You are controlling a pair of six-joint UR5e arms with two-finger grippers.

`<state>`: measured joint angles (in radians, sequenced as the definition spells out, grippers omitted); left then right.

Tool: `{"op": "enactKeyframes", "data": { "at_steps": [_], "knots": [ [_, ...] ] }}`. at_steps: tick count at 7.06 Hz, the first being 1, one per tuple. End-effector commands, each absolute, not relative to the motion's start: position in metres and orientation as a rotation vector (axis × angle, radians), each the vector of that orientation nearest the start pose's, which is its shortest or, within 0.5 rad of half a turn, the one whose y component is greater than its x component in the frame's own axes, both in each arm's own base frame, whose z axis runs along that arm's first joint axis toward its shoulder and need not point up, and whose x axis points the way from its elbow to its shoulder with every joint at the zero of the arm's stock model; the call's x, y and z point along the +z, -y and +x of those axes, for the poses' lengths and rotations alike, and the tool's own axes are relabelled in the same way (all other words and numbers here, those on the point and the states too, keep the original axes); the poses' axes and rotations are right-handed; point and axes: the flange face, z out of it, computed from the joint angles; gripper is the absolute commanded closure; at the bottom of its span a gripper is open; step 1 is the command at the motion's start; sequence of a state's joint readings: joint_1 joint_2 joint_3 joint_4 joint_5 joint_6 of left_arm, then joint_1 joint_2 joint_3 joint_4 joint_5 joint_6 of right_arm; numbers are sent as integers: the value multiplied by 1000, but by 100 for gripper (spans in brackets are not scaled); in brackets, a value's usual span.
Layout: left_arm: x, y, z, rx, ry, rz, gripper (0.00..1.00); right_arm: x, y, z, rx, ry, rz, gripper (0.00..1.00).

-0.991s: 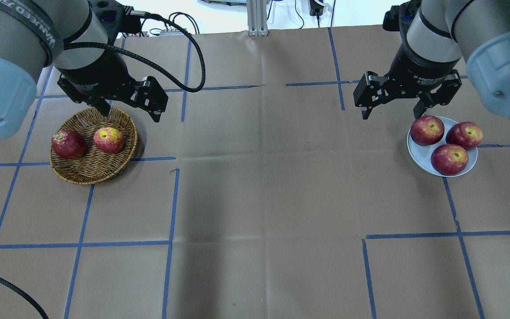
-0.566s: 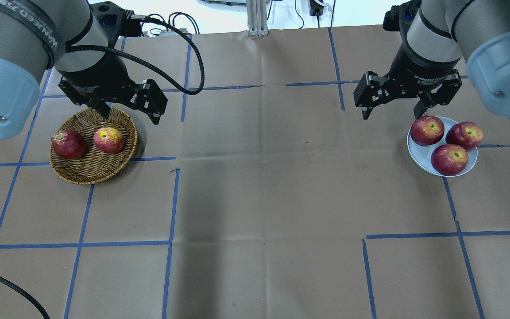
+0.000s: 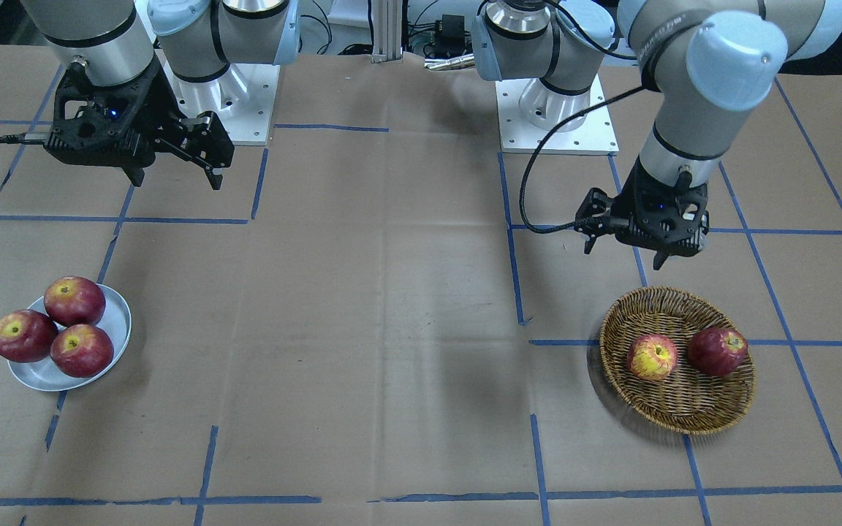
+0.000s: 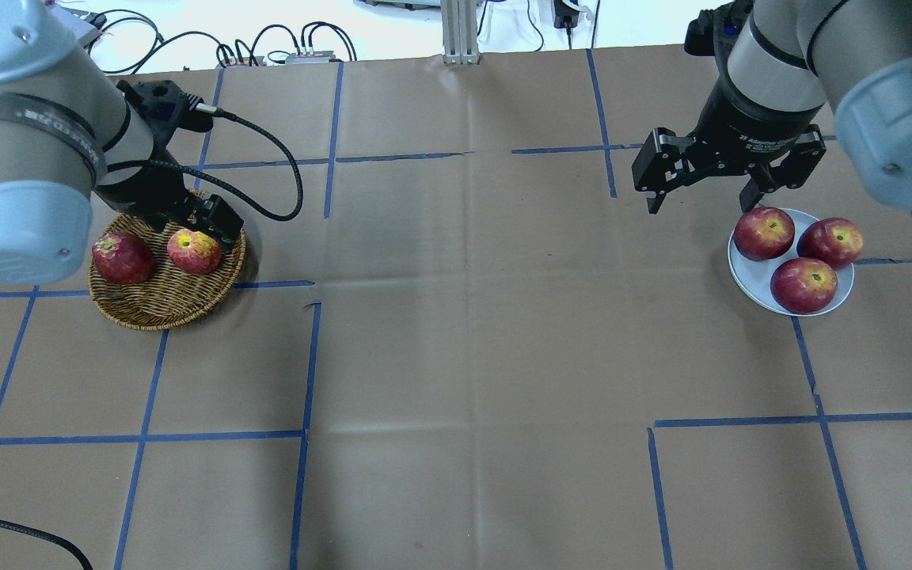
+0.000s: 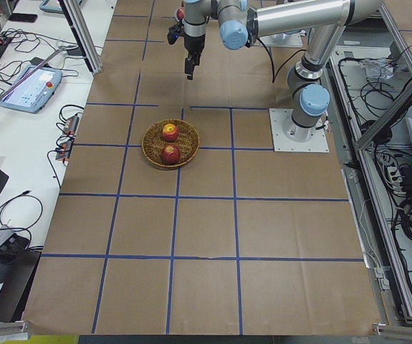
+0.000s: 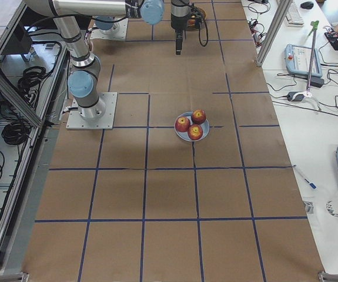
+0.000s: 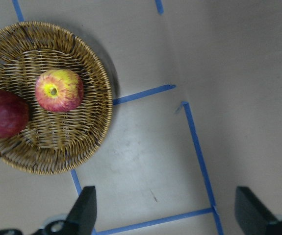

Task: Transfer apple from basket to plate
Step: 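Lower the left gripper into the basket and grasp the yellow-red striped apple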

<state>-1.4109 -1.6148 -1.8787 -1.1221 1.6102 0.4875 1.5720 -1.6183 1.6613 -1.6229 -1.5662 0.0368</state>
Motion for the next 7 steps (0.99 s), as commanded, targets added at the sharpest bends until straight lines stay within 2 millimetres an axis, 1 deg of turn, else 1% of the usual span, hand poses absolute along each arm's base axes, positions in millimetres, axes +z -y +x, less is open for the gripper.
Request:
{"op": "enactKeyframes", "data": {
  "at_steps": [1, 2, 3, 4, 5, 6, 7],
  "knots": [
    [280, 541, -19, -65, -3012, 621, 1, 472, 472, 134, -17, -3136, 55, 0],
    [267, 556, -2, -68, -2998, 661, 1, 472, 472, 134, -17, -3136, 58, 0],
    [261, 576, 12, -68, -2979, 716, 1, 472, 472, 134, -14, -3136, 55, 0],
    [253, 593, 18, -61, -2979, 724, 1, 472, 472, 134, -14, -3136, 55, 0],
    [237, 603, 24, -31, -2980, 749, 1, 472, 472, 134, -14, -3136, 55, 0],
    [228, 604, 33, -9, -2993, 734, 1, 472, 472, 134, -17, -3136, 55, 0],
    [219, 606, 54, 3, -3011, 690, 1, 472, 472, 134, -17, -3136, 55, 0]
  ]
}}
